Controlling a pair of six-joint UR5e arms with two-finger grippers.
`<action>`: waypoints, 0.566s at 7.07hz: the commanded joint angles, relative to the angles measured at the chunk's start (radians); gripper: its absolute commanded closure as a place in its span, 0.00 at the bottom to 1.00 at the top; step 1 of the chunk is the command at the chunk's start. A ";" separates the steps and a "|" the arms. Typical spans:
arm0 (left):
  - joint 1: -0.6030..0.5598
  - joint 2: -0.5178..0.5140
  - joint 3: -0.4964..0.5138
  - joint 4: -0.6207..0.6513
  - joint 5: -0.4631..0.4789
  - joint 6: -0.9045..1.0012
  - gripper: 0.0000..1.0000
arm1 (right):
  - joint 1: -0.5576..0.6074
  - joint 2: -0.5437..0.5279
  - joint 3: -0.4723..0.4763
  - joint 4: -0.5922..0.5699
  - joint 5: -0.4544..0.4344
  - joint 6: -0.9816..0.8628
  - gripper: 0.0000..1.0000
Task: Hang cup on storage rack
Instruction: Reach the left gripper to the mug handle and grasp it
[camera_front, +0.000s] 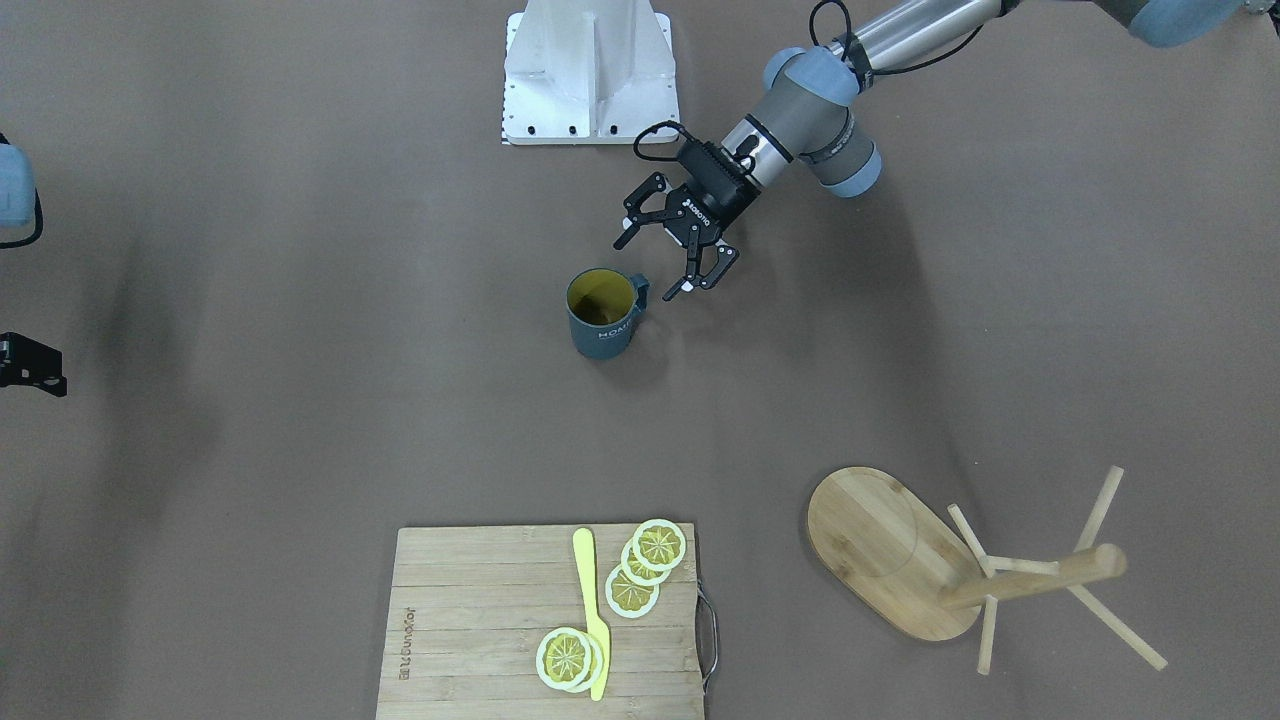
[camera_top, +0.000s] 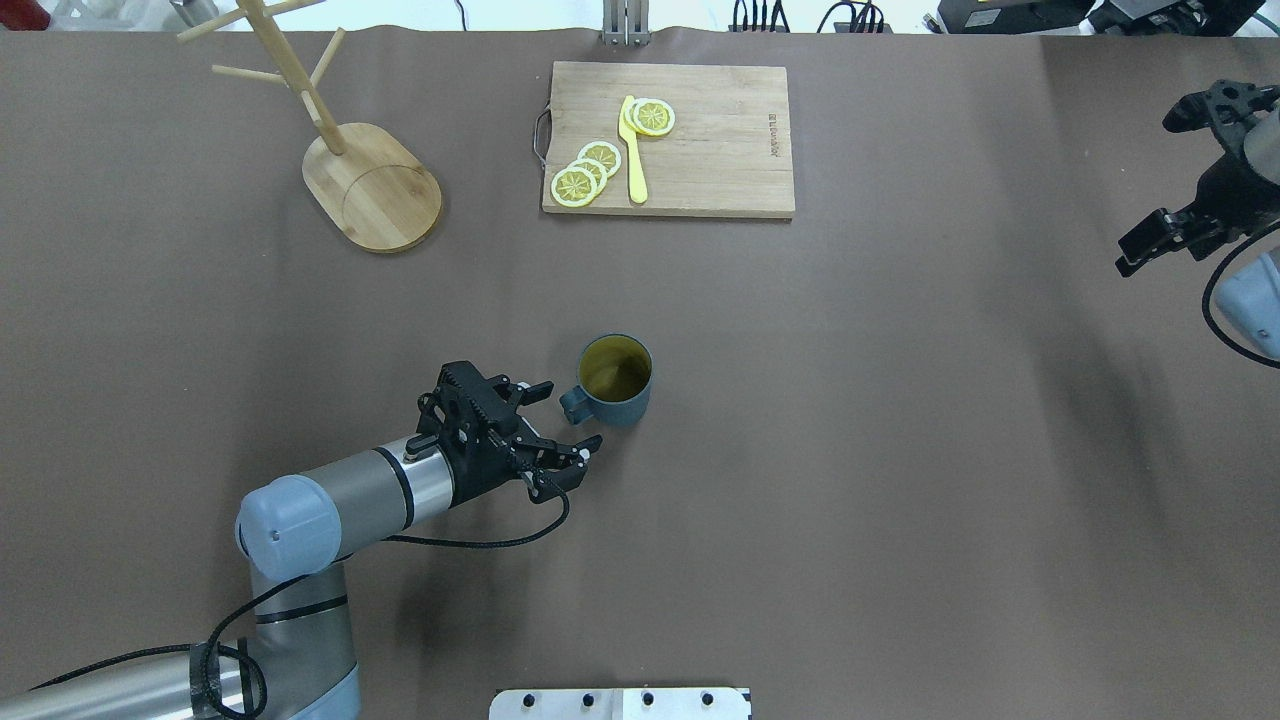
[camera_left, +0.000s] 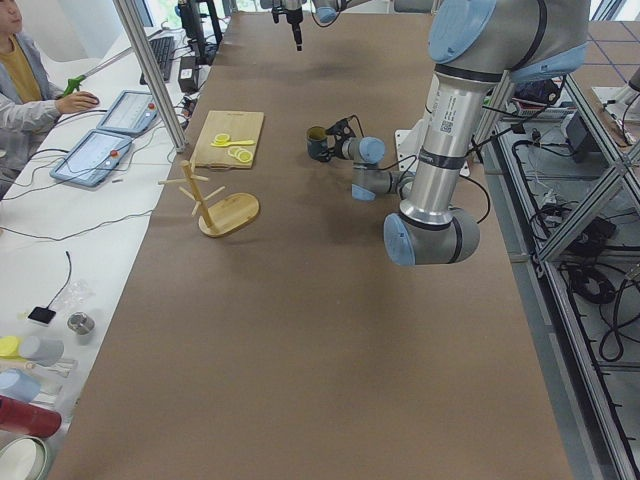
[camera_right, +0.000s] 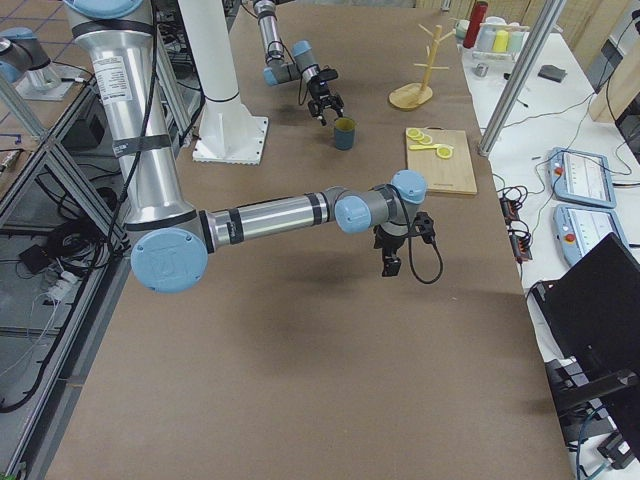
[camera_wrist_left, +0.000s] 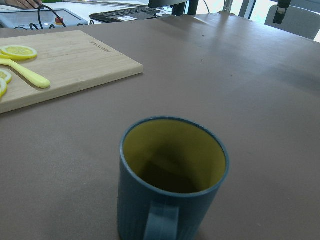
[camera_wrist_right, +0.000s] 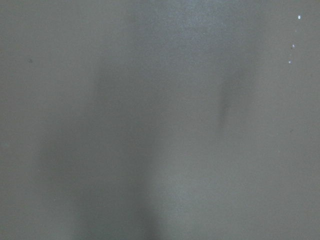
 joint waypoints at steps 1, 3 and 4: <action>-0.001 0.001 0.001 -0.001 0.001 0.000 0.71 | 0.000 -0.002 0.000 0.000 0.002 0.000 0.00; 0.011 -0.002 0.002 -0.001 0.071 -0.003 0.73 | 0.000 -0.003 0.000 0.000 0.004 0.000 0.00; 0.013 -0.002 0.001 -0.003 0.072 -0.020 0.85 | 0.000 -0.003 -0.005 0.000 0.004 0.000 0.00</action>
